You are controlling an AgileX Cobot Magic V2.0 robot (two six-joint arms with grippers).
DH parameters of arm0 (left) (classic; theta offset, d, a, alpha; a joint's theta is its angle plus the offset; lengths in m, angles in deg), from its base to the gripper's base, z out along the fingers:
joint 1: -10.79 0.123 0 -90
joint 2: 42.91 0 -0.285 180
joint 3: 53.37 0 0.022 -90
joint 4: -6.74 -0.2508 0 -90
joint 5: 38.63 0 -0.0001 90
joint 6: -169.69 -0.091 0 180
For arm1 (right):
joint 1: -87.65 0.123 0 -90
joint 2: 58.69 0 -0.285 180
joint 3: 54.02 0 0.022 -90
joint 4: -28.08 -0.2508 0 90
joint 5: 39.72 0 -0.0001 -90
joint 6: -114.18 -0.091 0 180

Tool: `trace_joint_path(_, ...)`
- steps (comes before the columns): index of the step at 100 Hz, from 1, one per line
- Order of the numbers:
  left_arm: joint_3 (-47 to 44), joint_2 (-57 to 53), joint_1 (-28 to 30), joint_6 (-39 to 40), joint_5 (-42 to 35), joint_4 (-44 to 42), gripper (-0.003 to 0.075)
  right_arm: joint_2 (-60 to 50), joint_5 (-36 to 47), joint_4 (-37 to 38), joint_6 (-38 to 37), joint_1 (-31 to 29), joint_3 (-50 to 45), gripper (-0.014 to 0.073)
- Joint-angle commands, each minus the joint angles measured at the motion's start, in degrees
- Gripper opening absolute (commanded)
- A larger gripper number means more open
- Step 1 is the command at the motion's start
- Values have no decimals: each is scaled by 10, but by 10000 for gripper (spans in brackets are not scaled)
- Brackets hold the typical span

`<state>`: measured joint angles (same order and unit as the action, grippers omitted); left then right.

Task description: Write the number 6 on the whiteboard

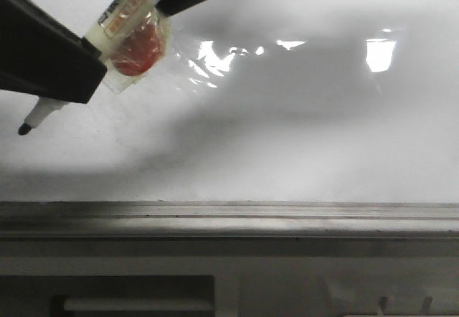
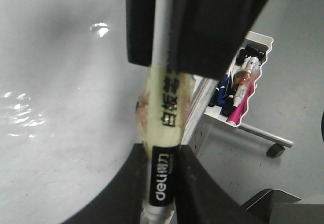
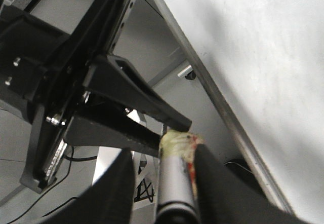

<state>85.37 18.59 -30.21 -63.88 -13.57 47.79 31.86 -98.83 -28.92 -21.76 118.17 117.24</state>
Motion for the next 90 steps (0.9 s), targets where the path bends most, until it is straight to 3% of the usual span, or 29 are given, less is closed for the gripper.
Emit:
trace_joint_path(1, 20, -3, -4, 0, -35, 12, -20, -16, 1, -20, 12, 0, 19, 92)
trace_joint_path(11, 20, -3, -4, 0, -45, 12, -20, -16, 1, -19, 14, 0, 19, -74)
trace_joint_path(24, 20, -3, -4, 0, -47, 12, -14, -16, -5, -19, 22, 0, 19, -62)
trace_joint_path(30, 22, -3, -4, 0, -45, 12, 29, -16, -4, -18, 22, 0, 19, -62)
trace_joint_path(38, 26, -3, -4, 0, -45, 12, 155, -18, 1, -7, 22, 0, 19, -58)
trace_joint_path(50, 31, -16, -4, 0, -50, 19, 467, -33, 16, 3, 22, 0, 6, -43)
trace_joint_path(57, 31, -30, -2, 2, -62, 29, 571, -57, 51, 4, 22, 3, -18, -43)
trace_joint_path(90, 10, -133, 104, 54, -71, 45, 508, -284, 303, 24, 23, 4, -225, -44)
